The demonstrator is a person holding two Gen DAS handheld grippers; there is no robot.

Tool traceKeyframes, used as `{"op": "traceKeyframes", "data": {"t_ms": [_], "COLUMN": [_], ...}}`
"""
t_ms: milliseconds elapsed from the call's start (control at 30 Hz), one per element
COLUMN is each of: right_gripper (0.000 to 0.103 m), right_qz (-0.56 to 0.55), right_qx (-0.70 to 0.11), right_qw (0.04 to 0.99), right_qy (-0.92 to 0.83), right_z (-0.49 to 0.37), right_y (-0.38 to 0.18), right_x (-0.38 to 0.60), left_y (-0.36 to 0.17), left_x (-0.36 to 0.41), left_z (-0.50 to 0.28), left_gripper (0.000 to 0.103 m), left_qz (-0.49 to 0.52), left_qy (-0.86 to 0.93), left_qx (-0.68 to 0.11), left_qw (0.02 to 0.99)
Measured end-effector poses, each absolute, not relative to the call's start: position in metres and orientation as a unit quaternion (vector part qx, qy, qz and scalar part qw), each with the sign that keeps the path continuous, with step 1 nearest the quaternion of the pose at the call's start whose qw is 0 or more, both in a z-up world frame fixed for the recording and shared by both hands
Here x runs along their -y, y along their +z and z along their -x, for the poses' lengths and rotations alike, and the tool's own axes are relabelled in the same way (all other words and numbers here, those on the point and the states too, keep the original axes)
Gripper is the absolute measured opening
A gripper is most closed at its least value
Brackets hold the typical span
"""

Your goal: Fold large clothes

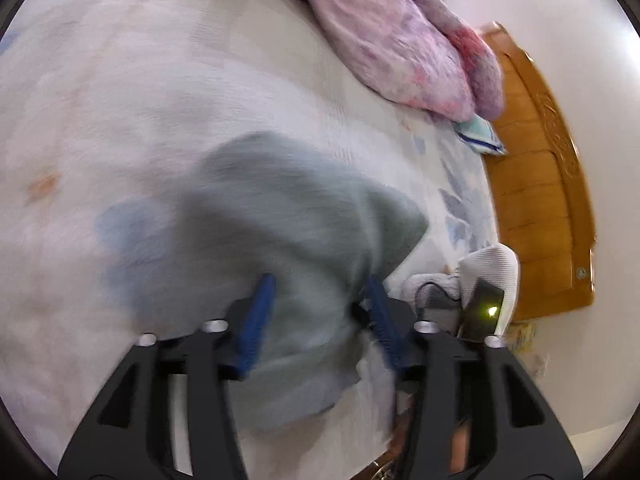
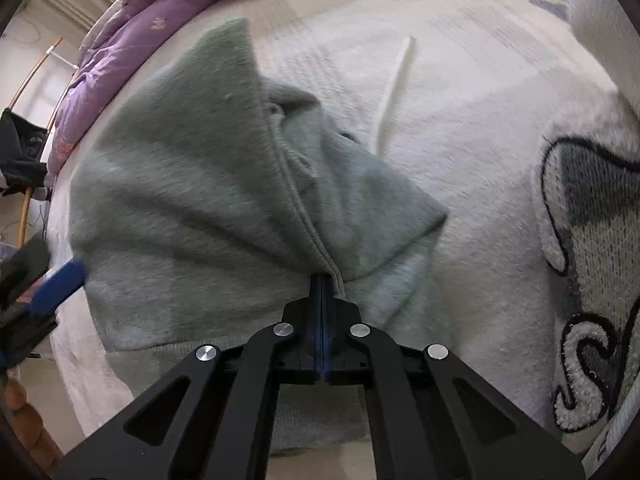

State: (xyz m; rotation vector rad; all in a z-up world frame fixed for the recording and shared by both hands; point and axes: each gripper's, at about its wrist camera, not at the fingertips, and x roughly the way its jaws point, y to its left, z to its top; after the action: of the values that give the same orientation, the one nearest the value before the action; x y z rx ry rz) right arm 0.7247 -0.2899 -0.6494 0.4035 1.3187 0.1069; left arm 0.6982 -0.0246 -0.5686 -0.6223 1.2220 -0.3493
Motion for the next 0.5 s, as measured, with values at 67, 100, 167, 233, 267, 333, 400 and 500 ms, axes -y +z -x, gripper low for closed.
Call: {"op": "traceKeyframes", "data": {"t_ms": [67, 100, 167, 233, 267, 333, 400, 500], "right_gripper": [0.000, 0.000, 0.000, 0.000, 0.000, 0.000, 0.000, 0.000], "right_qz": [-0.184, -0.189, -0.198, -0.201, -0.200, -0.199, -0.200, -0.206], "right_qx": [-0.611, -0.612, -0.614, -0.613, -0.613, -0.613, -0.613, -0.611], "right_qw": [0.769, 0.766, 0.763, 0.763, 0.763, 0.763, 0.763, 0.763], "right_qy": [0.048, 0.047, 0.043, 0.041, 0.041, 0.042, 0.043, 0.043], "right_z": [-0.726, -0.727, -0.733, -0.733, -0.730, -0.731, -0.732, -0.733], "right_y": [-0.653, -0.654, -0.657, -0.657, -0.652, -0.654, -0.656, -0.658], "right_x": [0.291, 0.291, 0.289, 0.290, 0.287, 0.288, 0.289, 0.290], "left_y": [-0.571, -0.577, -0.594, -0.616, -0.624, -0.633, -0.639, -0.657], "left_x": [0.007, 0.000, -0.009, -0.008, -0.006, 0.002, 0.011, 0.022], "left_z": [-0.680, -0.670, -0.656, -0.645, -0.641, -0.640, -0.643, -0.649], "left_gripper": [0.071, 0.071, 0.071, 0.071, 0.071, 0.074, 0.080, 0.089], "left_qz": [0.287, 0.293, 0.312, 0.349, 0.358, 0.355, 0.359, 0.370], "left_qy": [-0.133, -0.122, -0.103, -0.096, -0.097, -0.096, -0.103, -0.119], "left_qx": [-0.558, -0.565, -0.583, -0.601, -0.605, -0.608, -0.602, -0.618], "left_qw": [0.768, 0.762, 0.743, 0.712, 0.704, 0.704, 0.706, 0.684]}}
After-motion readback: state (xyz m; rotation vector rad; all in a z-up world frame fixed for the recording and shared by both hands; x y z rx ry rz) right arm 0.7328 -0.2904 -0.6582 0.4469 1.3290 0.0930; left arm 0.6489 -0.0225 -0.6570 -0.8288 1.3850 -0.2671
